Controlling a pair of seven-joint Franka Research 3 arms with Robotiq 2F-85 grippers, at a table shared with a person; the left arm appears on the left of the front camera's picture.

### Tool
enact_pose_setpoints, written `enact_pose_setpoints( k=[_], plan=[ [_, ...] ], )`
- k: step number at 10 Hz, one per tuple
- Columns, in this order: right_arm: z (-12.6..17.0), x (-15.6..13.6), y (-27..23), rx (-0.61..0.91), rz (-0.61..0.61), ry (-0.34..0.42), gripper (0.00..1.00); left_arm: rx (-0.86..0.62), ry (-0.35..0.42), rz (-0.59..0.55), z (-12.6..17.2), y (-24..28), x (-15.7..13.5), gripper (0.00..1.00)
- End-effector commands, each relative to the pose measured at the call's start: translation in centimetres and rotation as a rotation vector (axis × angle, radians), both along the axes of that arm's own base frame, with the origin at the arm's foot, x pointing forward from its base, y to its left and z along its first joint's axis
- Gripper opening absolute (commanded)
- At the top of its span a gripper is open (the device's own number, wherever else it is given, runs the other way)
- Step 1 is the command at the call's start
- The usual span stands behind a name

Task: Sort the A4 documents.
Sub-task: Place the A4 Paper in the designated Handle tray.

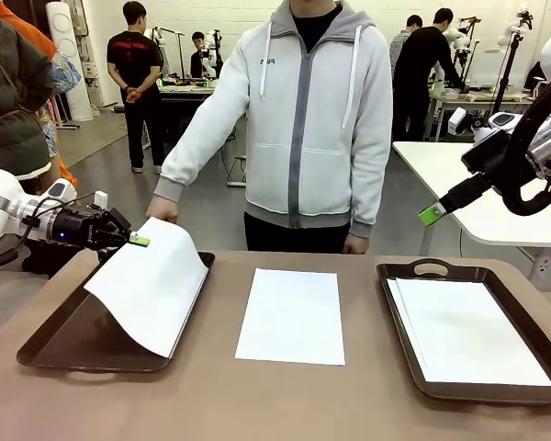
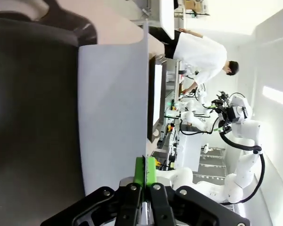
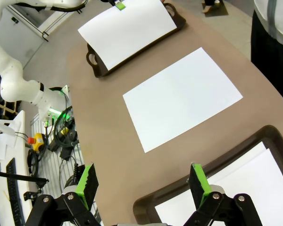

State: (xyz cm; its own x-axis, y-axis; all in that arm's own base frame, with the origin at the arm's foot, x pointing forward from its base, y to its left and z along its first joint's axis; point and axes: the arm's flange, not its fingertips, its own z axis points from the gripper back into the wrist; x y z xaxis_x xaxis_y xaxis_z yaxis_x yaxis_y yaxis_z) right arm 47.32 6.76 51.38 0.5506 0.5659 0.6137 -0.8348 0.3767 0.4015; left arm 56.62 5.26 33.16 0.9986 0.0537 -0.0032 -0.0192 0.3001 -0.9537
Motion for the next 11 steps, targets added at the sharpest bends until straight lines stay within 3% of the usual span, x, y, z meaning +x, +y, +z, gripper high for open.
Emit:
enact_pose_setpoints(
  k=[1, 3, 8, 11],
  plan=[
    [-0.1, 0.0, 0.1, 0.001, 0.001, 0.000, 1.00, 0.090, 0.016, 0.012, 0.9, 1.2, 1.0, 0.01],
    [-0.1, 0.0, 0.1, 0.001, 0.001, 0.000, 1.00, 0.199, -0.005, 0.036, 1.2, 1.8, 1.1, 0.01],
    [-0.1, 0.0, 0.1, 0.001, 0.001, 0.000, 1.00, 0.288, 0.006, -0.058, 0.0, 1.4, 0.6, 0.01],
    [-0.1, 0.0, 0.1, 0.001, 0.001, 0.000, 1.00, 0.408, 0.000, -0.008, -0.3, 2.7, 0.0, 0.01]
  ],
)
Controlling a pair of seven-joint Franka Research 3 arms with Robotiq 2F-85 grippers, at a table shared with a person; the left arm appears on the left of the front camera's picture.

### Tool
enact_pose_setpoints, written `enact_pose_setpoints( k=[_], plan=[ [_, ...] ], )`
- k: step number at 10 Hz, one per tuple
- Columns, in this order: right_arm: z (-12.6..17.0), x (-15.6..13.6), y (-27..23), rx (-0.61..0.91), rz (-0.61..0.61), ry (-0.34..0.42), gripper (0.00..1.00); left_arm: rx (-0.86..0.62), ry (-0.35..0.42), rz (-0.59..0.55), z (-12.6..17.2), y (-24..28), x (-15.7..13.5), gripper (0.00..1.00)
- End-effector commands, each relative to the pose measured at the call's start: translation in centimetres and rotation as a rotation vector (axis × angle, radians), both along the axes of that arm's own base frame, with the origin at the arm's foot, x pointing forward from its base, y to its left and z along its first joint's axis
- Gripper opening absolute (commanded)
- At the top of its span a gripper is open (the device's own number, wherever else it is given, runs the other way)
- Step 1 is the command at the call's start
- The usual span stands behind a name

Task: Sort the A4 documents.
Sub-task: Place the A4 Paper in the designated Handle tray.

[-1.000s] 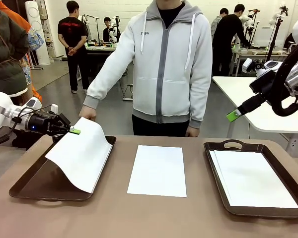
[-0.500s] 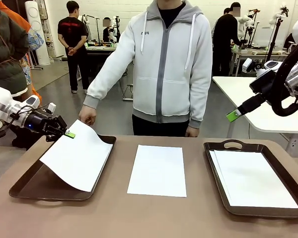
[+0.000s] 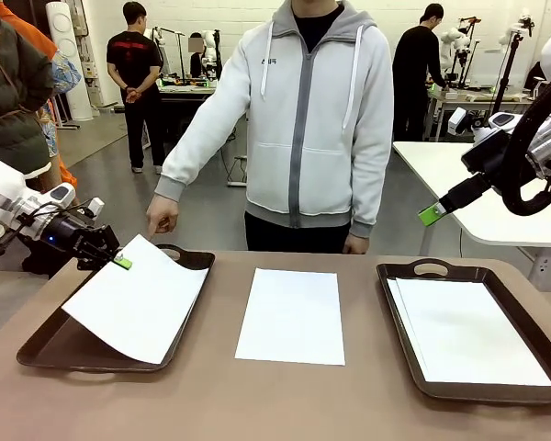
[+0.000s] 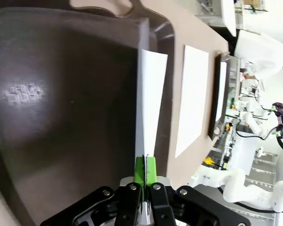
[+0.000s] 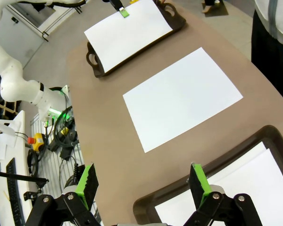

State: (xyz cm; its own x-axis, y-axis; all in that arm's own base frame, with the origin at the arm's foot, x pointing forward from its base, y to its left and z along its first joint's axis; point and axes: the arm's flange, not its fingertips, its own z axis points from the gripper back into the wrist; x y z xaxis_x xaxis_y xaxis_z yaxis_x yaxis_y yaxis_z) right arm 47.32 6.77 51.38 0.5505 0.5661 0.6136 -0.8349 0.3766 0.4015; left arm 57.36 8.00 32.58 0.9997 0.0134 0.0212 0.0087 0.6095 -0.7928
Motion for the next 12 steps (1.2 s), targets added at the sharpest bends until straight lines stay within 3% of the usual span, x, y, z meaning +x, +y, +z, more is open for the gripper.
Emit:
enact_pose_setpoints(
  k=[1, 8, 9, 10, 11, 12],
  plan=[
    [-0.1, 0.0, 0.1, 0.001, 0.001, 0.000, 1.00, 0.059, 0.004, 0.036, 0.2, 0.0, -0.8, 0.01],
    [-0.1, 0.0, 0.1, 0.001, 0.001, 0.000, 1.00, 0.139, 0.048, 0.076, -1.5, 1.0, -1.2, 0.01],
    [-0.1, 0.0, 0.1, 0.001, 0.001, 0.000, 1.00, 0.146, 0.045, 0.070, -1.3, 1.1, -1.0, 0.21],
    [-0.1, 0.0, 0.1, 0.001, 0.001, 0.000, 1.00, 0.154, 0.044, 0.065, -1.2, 1.3, -0.9, 0.21],
    [-0.1, 0.0, 0.1, 0.001, 0.001, 0.000, 1.00, 0.161, 0.043, 0.061, -1.1, 1.3, -0.9, 0.40],
    [-0.1, 0.0, 0.1, 0.001, 0.001, 0.000, 1.00, 0.163, 0.040, 0.068, -1.0, 1.3, -1.0, 0.22]
  ],
)
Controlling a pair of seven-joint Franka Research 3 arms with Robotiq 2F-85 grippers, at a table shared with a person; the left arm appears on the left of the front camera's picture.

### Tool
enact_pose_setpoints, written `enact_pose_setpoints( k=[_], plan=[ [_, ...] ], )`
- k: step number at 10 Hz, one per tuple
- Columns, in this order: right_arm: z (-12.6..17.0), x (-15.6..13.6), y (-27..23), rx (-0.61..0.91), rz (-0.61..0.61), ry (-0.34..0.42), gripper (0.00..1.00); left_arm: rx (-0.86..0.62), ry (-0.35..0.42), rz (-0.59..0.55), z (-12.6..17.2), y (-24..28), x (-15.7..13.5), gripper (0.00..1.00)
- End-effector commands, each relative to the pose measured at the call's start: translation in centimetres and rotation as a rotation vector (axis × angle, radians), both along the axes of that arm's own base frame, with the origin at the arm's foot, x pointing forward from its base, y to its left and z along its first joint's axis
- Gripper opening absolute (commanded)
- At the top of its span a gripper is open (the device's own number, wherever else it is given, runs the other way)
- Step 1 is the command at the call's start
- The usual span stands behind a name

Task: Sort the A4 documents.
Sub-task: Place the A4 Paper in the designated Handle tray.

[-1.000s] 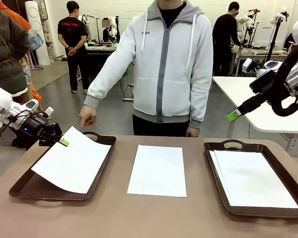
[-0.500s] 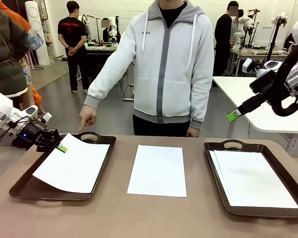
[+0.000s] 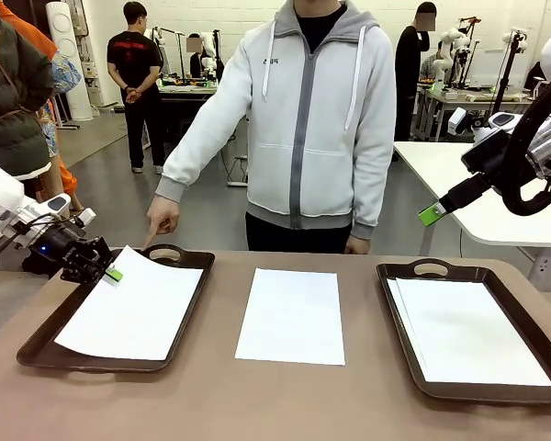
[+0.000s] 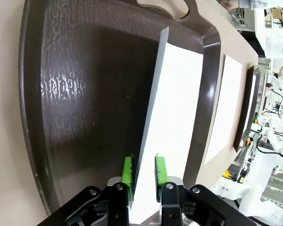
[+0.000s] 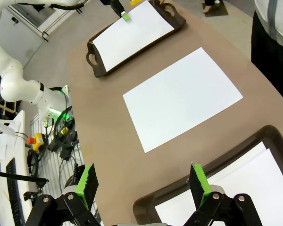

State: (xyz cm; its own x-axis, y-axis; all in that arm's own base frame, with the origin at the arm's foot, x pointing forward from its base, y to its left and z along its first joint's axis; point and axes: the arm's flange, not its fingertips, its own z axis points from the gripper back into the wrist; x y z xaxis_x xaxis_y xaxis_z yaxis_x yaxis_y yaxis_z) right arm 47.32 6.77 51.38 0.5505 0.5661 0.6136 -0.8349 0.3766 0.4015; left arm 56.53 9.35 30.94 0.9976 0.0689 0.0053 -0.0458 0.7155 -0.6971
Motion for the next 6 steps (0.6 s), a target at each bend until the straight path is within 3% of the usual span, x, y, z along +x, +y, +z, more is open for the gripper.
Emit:
enact_pose_setpoints(
  k=[1, 2, 3, 4, 5, 6],
  plan=[
    [-0.1, 0.0, 0.1, 0.001, 0.001, 0.000, 1.00, 0.028, 0.021, 0.017, 0.6, 0.0, -0.3, 0.60],
    [-0.1, 0.0, 0.1, 0.001, 0.001, 0.000, 1.00, 0.047, 0.023, 0.026, 0.6, 0.3, -0.5, 0.42],
    [-0.1, 0.0, 0.1, 0.001, 0.001, 0.000, 1.00, 0.065, 0.016, 0.032, 1.0, 0.6, -0.6, 0.80],
    [-0.1, 0.0, 0.1, 0.001, 0.001, 0.000, 1.00, 0.092, 0.013, 0.034, 1.4, 0.8, -0.8, 0.61],
    [-0.1, 0.0, 0.1, 0.001, 0.001, 0.000, 1.00, 0.093, 0.013, 0.033, 1.6, 1.1, -0.8, 1.00],
    [-0.1, 0.0, 0.1, 0.001, 0.001, 0.000, 1.00, 0.102, 0.012, 0.033, 1.8, 1.3, -0.9, 0.81]
  ],
)
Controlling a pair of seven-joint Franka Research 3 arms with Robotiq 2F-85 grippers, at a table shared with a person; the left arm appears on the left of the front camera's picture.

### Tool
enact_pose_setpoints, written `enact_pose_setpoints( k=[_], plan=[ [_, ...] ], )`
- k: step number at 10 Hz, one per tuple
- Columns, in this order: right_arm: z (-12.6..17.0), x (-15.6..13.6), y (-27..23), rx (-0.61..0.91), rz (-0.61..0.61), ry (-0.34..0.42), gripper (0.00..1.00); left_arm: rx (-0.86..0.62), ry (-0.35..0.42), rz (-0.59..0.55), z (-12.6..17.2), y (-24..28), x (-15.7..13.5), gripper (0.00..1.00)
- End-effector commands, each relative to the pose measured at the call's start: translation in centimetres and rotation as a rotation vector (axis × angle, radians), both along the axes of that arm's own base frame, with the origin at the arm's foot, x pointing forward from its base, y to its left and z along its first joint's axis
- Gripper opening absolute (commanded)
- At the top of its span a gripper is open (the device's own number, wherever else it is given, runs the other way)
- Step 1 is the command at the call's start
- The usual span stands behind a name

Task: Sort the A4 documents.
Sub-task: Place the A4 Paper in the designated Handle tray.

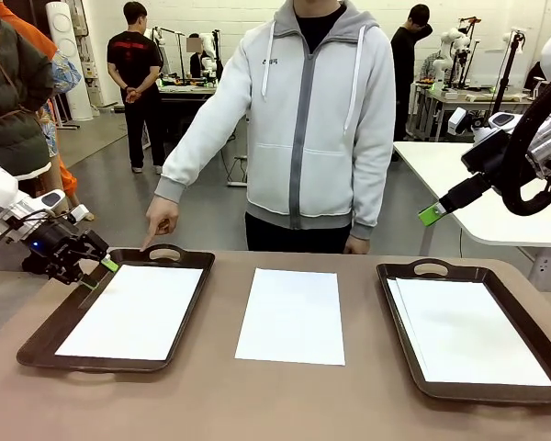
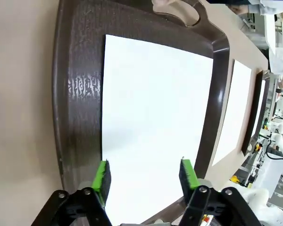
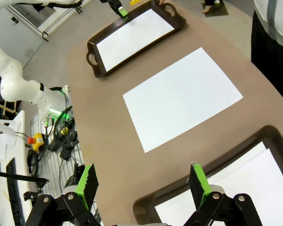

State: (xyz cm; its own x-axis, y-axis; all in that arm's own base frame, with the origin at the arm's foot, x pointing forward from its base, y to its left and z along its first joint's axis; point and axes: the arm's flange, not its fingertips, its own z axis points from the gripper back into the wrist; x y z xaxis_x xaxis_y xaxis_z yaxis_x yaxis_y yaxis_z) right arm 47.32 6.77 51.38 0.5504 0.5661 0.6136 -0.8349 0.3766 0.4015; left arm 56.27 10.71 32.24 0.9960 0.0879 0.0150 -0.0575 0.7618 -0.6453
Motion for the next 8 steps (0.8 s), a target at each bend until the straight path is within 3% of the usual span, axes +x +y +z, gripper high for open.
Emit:
enact_pose_setpoints(
  k=[1, 5, 8],
  plan=[
    [-0.1, 0.0, 0.1, 0.001, 0.001, 0.000, 1.00, 0.045, 0.013, 0.006, 0.6, -0.2, -0.6, 1.00],
    [-0.1, 0.0, 0.1, 0.001, 0.001, 0.000, 1.00, 0.038, -0.008, -0.007, 0.7, -0.6, -0.6, 1.00],
    [-0.1, 0.0, 0.1, 0.001, 0.001, 0.000, 1.00, -0.115, -0.053, 0.106, 1.4, -1.6, -0.6, 1.00]
  ],
)
